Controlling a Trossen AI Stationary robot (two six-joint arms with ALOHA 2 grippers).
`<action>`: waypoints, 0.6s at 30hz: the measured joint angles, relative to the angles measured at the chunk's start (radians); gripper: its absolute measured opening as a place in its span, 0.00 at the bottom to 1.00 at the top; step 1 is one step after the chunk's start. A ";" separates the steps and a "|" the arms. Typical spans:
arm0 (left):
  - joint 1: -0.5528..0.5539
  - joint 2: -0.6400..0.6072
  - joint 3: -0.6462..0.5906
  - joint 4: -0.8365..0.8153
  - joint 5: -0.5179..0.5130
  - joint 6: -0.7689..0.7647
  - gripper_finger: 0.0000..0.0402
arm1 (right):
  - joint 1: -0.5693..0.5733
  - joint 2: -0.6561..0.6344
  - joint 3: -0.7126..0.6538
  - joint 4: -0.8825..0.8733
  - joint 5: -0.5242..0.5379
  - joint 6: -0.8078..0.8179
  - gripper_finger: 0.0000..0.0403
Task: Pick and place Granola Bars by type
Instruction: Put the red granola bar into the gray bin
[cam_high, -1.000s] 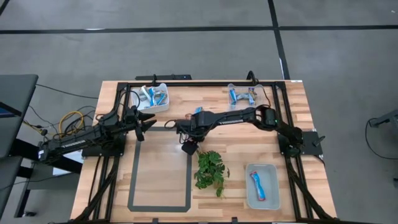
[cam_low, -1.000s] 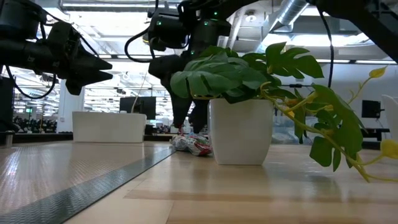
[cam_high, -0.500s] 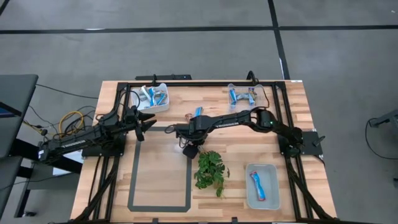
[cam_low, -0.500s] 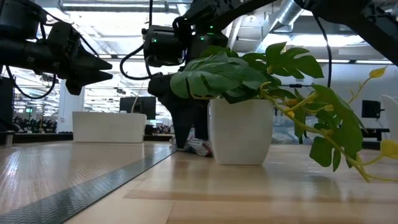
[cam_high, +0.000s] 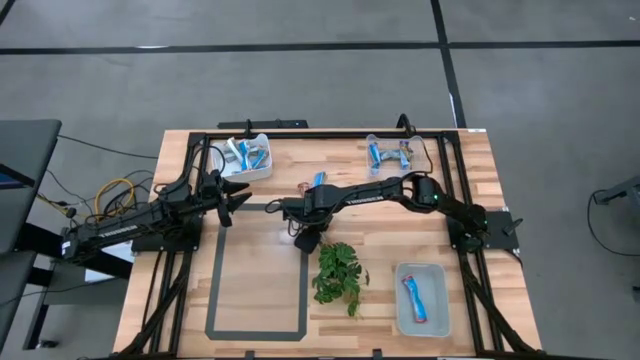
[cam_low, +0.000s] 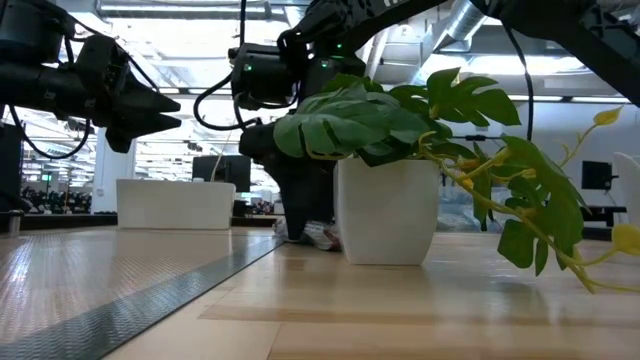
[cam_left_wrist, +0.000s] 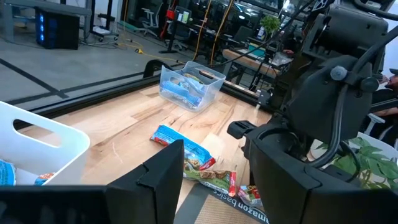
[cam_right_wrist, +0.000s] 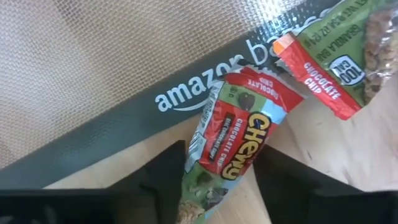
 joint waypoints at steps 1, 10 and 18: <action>0.000 0.000 0.000 0.000 0.000 0.000 0.44 | 0.000 0.000 0.000 -0.001 0.001 0.000 0.40; 0.000 0.000 0.000 0.000 0.000 0.000 0.44 | 0.002 0.005 0.022 -0.034 -0.014 0.000 0.19; 0.000 0.000 0.000 0.000 0.000 0.000 0.44 | 0.002 0.005 0.184 -0.049 -0.069 0.000 0.18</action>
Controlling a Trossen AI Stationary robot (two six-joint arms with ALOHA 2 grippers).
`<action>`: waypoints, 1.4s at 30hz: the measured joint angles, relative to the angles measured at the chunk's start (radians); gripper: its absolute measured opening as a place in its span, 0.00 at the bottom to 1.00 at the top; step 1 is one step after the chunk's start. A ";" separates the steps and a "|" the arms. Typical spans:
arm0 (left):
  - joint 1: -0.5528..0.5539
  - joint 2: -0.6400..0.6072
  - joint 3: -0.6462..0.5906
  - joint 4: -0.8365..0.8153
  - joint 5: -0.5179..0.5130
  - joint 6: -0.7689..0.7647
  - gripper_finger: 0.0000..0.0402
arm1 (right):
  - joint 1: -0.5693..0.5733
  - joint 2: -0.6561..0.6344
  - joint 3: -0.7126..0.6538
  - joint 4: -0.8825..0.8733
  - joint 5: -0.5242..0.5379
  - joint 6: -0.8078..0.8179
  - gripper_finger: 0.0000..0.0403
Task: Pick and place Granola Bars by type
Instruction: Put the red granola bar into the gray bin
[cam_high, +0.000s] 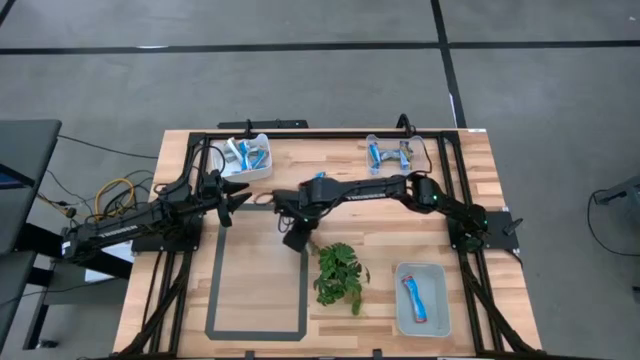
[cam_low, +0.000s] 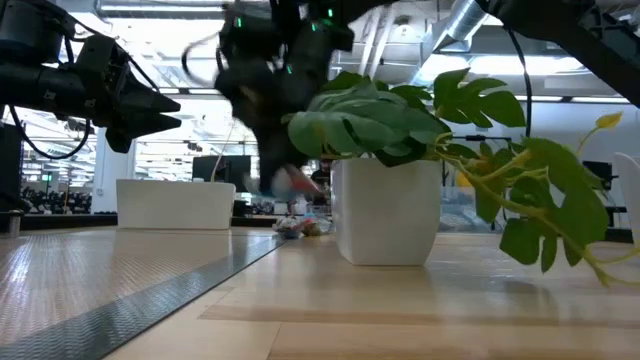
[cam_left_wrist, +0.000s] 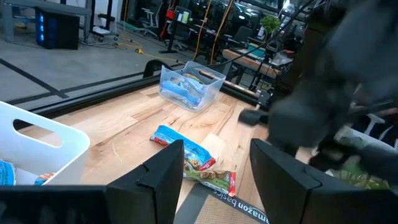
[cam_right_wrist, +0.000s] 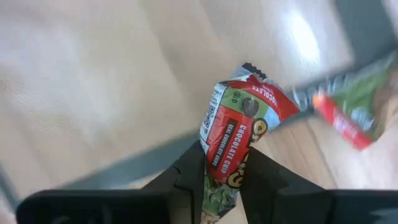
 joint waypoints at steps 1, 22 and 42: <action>0.000 0.000 0.000 0.000 0.000 0.000 0.44 | 0.000 0.000 0.029 0.002 0.000 -0.002 0.18; 0.000 0.000 0.000 0.000 0.000 0.000 0.44 | 0.048 -0.276 0.174 -0.161 -0.207 -0.126 0.18; 0.000 0.000 0.000 0.000 0.000 0.000 0.44 | 0.374 -0.436 -0.137 -0.468 -0.459 -0.065 0.18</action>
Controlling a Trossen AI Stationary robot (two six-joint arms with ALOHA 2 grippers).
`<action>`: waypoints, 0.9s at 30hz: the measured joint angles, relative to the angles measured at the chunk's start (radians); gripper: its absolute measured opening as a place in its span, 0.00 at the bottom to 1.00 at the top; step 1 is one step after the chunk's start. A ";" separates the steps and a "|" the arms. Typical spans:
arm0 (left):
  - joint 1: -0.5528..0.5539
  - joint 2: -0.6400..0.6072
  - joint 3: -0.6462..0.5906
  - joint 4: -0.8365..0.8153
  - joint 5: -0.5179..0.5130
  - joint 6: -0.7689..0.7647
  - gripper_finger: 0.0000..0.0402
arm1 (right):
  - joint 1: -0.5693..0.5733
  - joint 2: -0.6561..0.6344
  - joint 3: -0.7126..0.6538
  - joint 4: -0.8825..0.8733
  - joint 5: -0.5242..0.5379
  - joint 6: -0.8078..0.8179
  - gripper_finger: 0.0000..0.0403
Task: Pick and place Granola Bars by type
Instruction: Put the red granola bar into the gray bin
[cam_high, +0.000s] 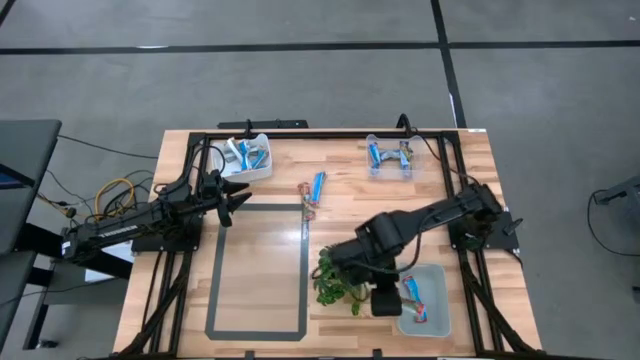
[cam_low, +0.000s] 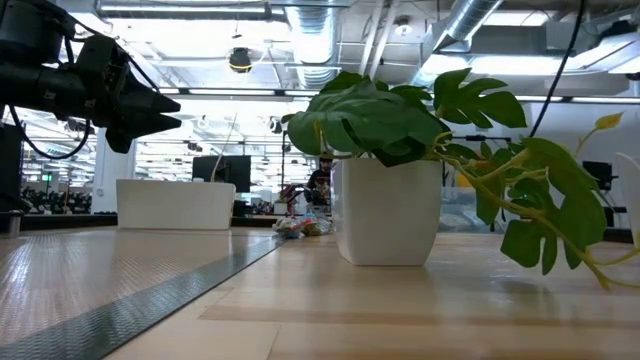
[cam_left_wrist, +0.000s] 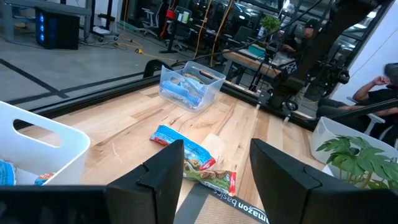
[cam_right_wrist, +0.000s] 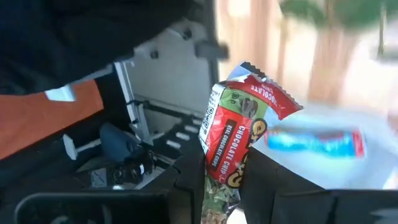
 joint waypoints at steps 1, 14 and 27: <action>0.000 0.000 0.000 0.000 0.000 0.000 0.44 | 0.006 -0.021 -0.051 0.002 0.000 0.019 0.18; 0.000 0.000 0.000 0.000 0.000 0.000 0.44 | 0.053 -0.290 -0.730 0.277 0.086 0.386 0.18; 0.000 0.000 0.000 0.000 0.000 0.000 0.44 | 0.059 -0.368 -1.041 0.639 0.257 0.668 0.18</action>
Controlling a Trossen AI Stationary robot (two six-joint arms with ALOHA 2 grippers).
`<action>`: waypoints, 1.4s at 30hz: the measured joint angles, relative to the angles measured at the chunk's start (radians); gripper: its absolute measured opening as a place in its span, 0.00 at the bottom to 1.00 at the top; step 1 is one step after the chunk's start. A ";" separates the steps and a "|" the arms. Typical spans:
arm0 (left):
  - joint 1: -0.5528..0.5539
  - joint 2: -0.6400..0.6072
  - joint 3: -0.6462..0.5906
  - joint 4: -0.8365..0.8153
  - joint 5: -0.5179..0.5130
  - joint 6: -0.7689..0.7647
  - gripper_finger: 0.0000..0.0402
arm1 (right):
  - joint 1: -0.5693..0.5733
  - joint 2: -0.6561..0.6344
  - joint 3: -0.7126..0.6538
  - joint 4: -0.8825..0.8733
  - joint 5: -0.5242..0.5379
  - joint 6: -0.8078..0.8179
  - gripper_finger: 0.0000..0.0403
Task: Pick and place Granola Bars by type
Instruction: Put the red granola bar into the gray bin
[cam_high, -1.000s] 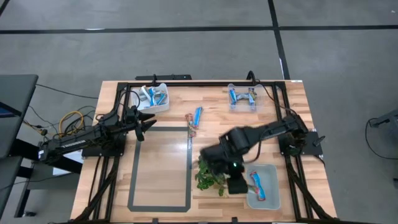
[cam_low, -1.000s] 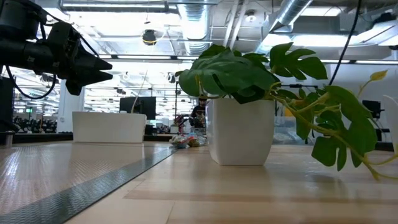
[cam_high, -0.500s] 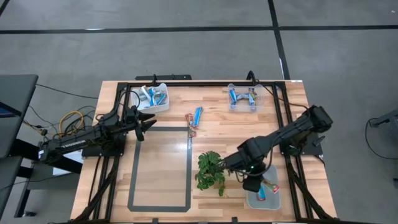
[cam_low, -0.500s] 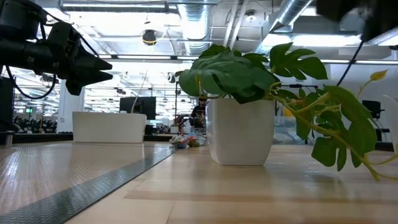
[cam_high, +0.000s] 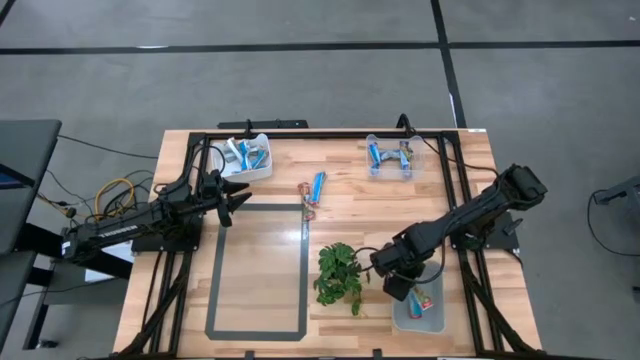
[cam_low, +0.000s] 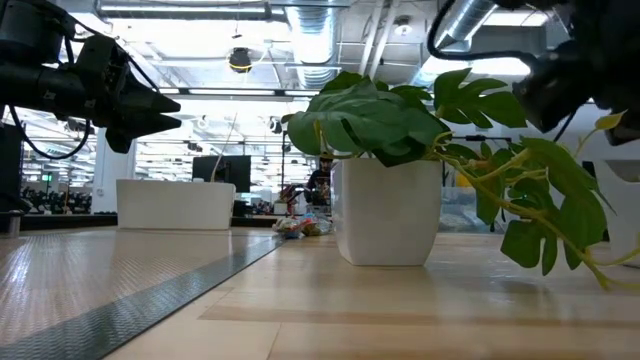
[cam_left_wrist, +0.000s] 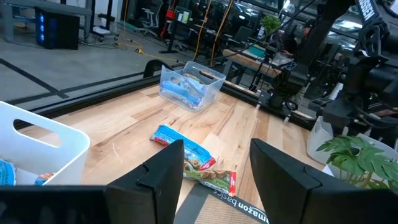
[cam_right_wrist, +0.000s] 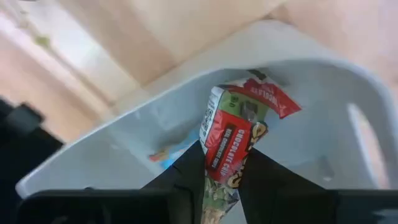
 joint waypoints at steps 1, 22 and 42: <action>0.000 0.000 0.000 0.000 0.000 0.000 0.44 | 0.004 0.000 -0.004 -0.005 0.006 -0.001 0.18; 0.000 0.000 0.000 0.000 0.000 0.000 0.44 | 0.042 -0.107 0.135 -0.028 0.019 -0.122 0.54; 0.000 0.000 0.000 0.000 0.000 0.000 0.44 | -0.354 0.073 0.503 0.027 0.254 -0.845 0.50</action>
